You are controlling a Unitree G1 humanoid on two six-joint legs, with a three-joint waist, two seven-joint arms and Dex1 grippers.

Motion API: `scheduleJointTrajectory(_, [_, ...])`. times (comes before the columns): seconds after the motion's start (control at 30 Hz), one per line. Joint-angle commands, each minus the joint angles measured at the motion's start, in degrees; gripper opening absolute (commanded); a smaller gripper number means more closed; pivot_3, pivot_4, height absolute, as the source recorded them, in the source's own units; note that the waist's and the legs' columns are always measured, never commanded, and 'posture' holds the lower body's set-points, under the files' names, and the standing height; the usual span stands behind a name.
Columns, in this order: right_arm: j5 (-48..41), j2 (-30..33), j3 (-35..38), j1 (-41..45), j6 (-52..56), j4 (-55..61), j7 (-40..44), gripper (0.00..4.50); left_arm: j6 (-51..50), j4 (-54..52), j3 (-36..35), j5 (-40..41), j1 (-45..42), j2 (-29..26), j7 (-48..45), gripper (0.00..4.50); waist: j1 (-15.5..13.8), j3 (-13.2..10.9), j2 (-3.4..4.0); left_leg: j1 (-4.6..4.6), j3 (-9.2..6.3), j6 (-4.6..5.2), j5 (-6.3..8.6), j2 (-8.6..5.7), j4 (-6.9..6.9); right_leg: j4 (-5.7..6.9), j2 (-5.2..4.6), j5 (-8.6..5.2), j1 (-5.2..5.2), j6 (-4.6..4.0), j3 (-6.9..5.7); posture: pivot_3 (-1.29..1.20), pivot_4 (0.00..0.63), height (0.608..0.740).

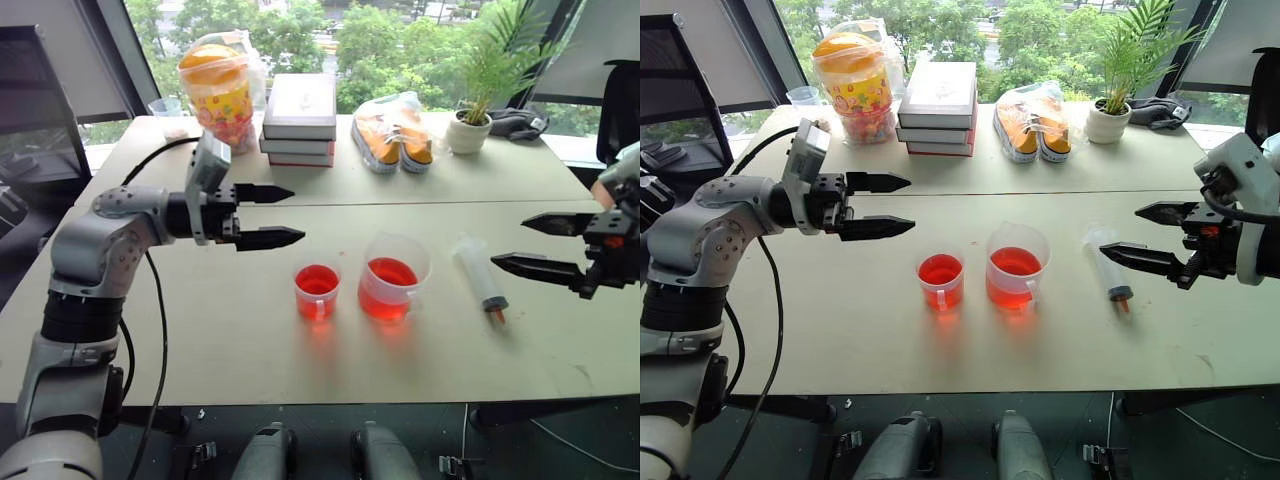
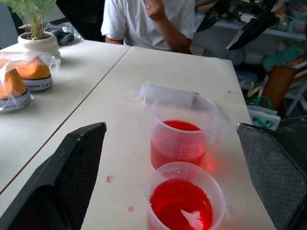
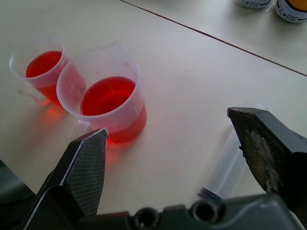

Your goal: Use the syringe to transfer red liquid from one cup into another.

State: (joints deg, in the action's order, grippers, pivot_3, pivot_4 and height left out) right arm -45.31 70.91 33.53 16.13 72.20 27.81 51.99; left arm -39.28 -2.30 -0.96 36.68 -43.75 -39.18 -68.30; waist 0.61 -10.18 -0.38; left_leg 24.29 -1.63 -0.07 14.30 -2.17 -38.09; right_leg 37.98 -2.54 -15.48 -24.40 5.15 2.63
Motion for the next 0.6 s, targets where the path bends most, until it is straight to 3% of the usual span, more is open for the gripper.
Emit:
scheduleJointTrajectory(0.03, [-0.8,1.3,2.7,0.0,0.1,0.9,-0.2,4.42,0.6,-0.3,-0.7,0.3,-1.3,0.1,0.1,4.50,0.0,0.0,0.00,0.00,0.00,0.00,0.00,0.00,0.00,0.00,0.00,0.00,0.00,0.00,0.00,0.00,0.150,0.740])
scheduleJointTrajectory(0.6, [-1.5,1.3,2.8,-1.4,1.1,1.1,-1.9,4.42,1.3,0.9,-0.2,-0.2,-2.5,1.2,-0.8,4.50,0.0,0.0,0.00,0.00,0.00,0.00,0.00,0.00,-0.01,0.00,0.00,0.00,0.00,0.00,0.00,0.00,0.150,0.740])
